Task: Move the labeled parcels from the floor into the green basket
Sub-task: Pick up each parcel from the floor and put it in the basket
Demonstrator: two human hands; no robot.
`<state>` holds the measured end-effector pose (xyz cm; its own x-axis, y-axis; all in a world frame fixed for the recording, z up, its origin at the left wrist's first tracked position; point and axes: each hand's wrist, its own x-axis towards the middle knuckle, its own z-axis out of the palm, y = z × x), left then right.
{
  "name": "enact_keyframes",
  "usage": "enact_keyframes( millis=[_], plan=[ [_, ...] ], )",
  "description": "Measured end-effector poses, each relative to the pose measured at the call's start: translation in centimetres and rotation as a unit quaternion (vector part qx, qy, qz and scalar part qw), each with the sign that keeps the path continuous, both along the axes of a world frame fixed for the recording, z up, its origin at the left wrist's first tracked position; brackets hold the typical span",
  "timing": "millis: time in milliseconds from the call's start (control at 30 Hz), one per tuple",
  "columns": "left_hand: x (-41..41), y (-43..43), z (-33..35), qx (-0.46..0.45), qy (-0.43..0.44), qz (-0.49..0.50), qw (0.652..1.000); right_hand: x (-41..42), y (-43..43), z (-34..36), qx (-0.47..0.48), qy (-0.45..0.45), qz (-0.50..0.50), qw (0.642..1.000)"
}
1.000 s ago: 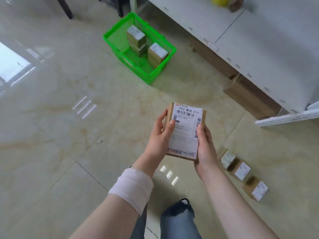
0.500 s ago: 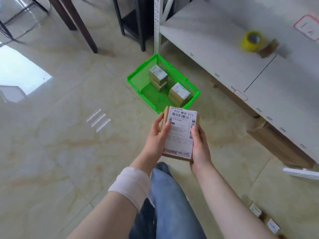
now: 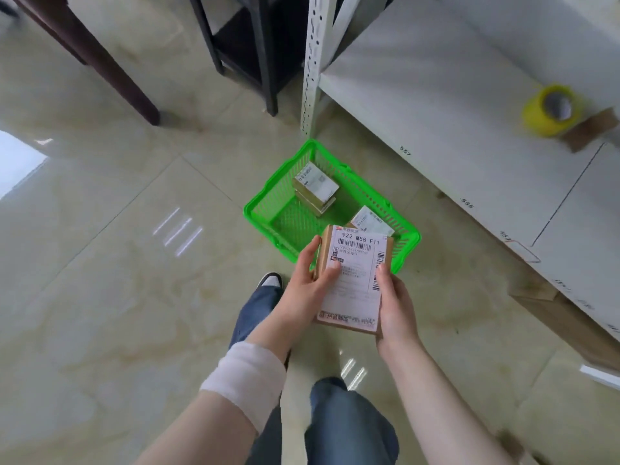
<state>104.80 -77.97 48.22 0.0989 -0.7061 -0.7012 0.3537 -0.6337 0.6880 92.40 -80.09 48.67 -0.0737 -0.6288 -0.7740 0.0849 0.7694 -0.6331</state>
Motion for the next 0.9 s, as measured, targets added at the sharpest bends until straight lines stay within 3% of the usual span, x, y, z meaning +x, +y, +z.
enact_keyframes(
  millis=[367,633,767,900],
  plan=[
    [5.3,-14.2,-19.6,0.065,-0.005,-0.131,0.989,4.0,-9.0,-18.6,0.025,-0.013,-0.090,0.996],
    [3.4,-15.7,-36.3,0.122,-0.014,-0.132,0.984,3.5,-9.2,-35.8,0.064,-0.051,-0.129,0.988],
    [2.8,-16.0,-42.0,0.146,-0.020,-0.155,0.977,3.0,-8.9,-41.3,0.069,-0.053,-0.139,0.986],
    [3.2,-16.7,-45.6,0.166,-0.017,-0.143,0.976,2.5,-9.0,-44.6,0.071,-0.074,-0.089,0.991]
  ],
)
